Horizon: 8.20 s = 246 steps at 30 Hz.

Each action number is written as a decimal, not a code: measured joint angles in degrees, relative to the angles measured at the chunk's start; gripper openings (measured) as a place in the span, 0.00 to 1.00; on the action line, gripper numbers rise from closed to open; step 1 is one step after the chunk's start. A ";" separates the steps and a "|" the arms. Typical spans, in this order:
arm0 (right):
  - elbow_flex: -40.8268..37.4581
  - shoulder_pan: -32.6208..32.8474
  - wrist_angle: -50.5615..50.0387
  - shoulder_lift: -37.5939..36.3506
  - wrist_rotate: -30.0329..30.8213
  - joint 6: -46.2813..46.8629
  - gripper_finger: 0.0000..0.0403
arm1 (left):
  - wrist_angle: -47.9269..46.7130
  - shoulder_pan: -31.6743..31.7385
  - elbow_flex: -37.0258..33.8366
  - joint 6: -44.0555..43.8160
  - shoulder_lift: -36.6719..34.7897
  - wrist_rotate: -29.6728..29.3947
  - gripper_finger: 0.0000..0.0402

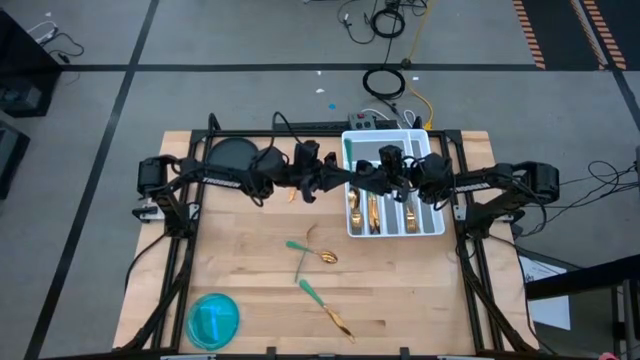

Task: Sort silverware
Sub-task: Put the right green spoon on the silverware tray with the other green spoons, then put the top green knife on the silverware tray with the other green knives

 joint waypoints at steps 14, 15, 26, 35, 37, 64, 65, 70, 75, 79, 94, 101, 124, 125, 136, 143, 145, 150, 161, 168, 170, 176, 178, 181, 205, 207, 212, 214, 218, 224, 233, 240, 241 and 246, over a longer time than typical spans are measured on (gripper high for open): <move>0.00 -10.10 -11.32 -0.74 -13.62 4.28 0.54 | -11.80 3.64 -0.04 -2.89 0.17 -4.11 0.01; 0.00 -11.44 -12.18 -0.86 -15.64 5.32 0.55 | -12.21 4.00 -0.04 -2.91 0.17 -4.27 0.01; 0.00 -22.79 -37.25 -6.52 -35.51 5.01 0.53 | -23.26 7.16 -0.07 -6.93 -2.50 -6.44 0.01; 0.64 -24.35 -88.63 -31.41 -25.43 -15.03 0.53 | -36.98 5.52 -0.04 -8.84 -2.71 -7.78 0.01; 2.67 -23.45 -100.59 -37.31 -17.97 -18.40 0.53 | -38.96 5.15 -0.08 -8.78 -2.56 -10.48 0.01; 16.96 -19.18 -125.70 -53.46 5.01 -22.08 0.53 | -29.25 -3.16 -0.04 -23.50 14.98 -21.28 0.01; 16.96 -19.18 -125.53 -53.46 5.01 -22.17 0.53 | -28.01 -3.26 -0.04 -23.46 15.62 -22.04 0.01; 16.96 -19.18 -125.47 -53.46 5.01 -23.12 0.53 | -24.34 -2.96 0.00 -25.09 18.28 -23.37 0.01; 16.96 -19.18 -125.47 -53.46 4.94 -23.47 0.53 | -24.73 -2.02 -0.02 -25.01 19.71 -23.42 0.01; 16.96 -19.18 -125.42 -53.46 4.93 -23.78 0.53 | -25.63 -1.70 0.00 -24.73 19.67 -25.68 0.03; 16.96 -19.18 -125.34 -53.46 4.76 -24.46 0.53 | -31.27 -1.52 3.32 -20.26 19.67 -24.78 0.08; 16.96 -19.18 -125.34 -53.46 4.71 -25.69 0.53 | -32.65 -1.48 3.32 -19.39 19.67 -24.41 0.08; 16.96 -10.13 -139.33 -51.41 12.93 -33.79 0.53 | -93.23 -14.60 3.41 -12.15 -24.73 -38.31 0.09; 16.95 -9.53 -139.56 -50.90 14.26 -33.55 0.53 | -94.98 -16.47 3.40 -15.00 -24.70 -39.25 0.09; 16.94 -4.98 -140.06 -40.83 24.57 -33.45 0.53 | -101.75 -22.37 3.32 -32.87 -9.87 -38.99 0.09; 16.94 -4.16 -137.75 -36.31 24.59 -33.87 0.53 | -110.28 -16.26 3.30 -32.03 -4.44 -42.88 0.09; 16.94 -4.16 -137.40 -35.62 24.86 -33.28 0.53 | -109.84 -11.86 3.30 -29.12 -4.54 -45.30 0.09; 16.94 -4.19 -137.12 -34.53 26.74 -32.66 0.53 | -98.60 2.17 3.41 -17.12 -5.41 -48.32 0.09; 16.94 -4.19 -137.10 -34.40 27.12 -34.67 0.53 | -79.93 24.68 3.32 -8.53 -1.10 -29.97 0.15; 16.94 -4.19 -133.56 -34.40 27.15 -33.26 0.53 | -79.75 25.38 4.09 -5.35 2.32 -25.34 0.31; 16.94 -4.19 -132.43 -34.40 27.24 -32.21 0.53 | -80.62 25.36 4.50 -5.06 3.47 -24.53 0.34; 16.94 -4.19 -129.95 -34.40 27.36 -31.01 0.53 | -86.58 24.94 9.06 -1.15 8.01 -22.81 0.38; 16.94 -4.19 -129.89 -34.40 27.34 -30.99 0.53 | -89.53 24.68 11.16 -0.23 9.81 -22.75 0.38; 16.94 -4.19 -129.89 -34.40 27.30 -30.99 0.53 | -92.95 24.61 14.45 1.39 11.55 -22.61 0.38; 16.94 -4.22 -129.93 -34.38 25.66 -30.53 0.53 | -98.24 24.08 18.00 1.75 18.93 -21.33 0.38; 16.94 -4.21 -129.93 -34.38 25.55 -30.09 0.53 | -98.19 23.98 18.24 1.75 18.82 -21.62 0.38; 16.94 -4.21 -129.94 -34.40 25.55 -29.75 0.53 | -100.02 24.30 18.60 0.69 19.34 -21.18 0.34; 16.94 -4.21 -129.95 -34.40 25.55 -29.75 0.53 | -100.73 24.42 18.69 1.62 20.04 -20.89 0.30; 16.94 -4.21 -129.93 -34.40 25.55 -29.88 0.53 | -101.17 24.51 18.69 2.24 20.22 -20.44 0.21; 16.94 -4.21 -129.91 -34.40 25.57 -29.92 0.53 | -101.33 24.78 18.59 3.19 20.22 -19.73 0.12; 16.94 -4.21 -129.91 -34.40 25.59 -30.16 0.53 | -101.33 25.27 18.56 3.37 20.22 -17.86 0.08; 16.94 -4.21 -129.89 -34.42 25.59 -30.16 0.53 | -103.80 25.02 21.55 5.41 20.01 -15.95 0.01; 16.94 -4.21 -129.90 -34.40 25.59 -30.16 0.53 | -104.12 24.99 22.43 6.07 20.10 -15.93 0.00; 16.94 -4.21 -129.89 -34.40 25.60 -30.08 0.53 | -105.05 25.01 24.33 6.37 20.31 -16.09 0.00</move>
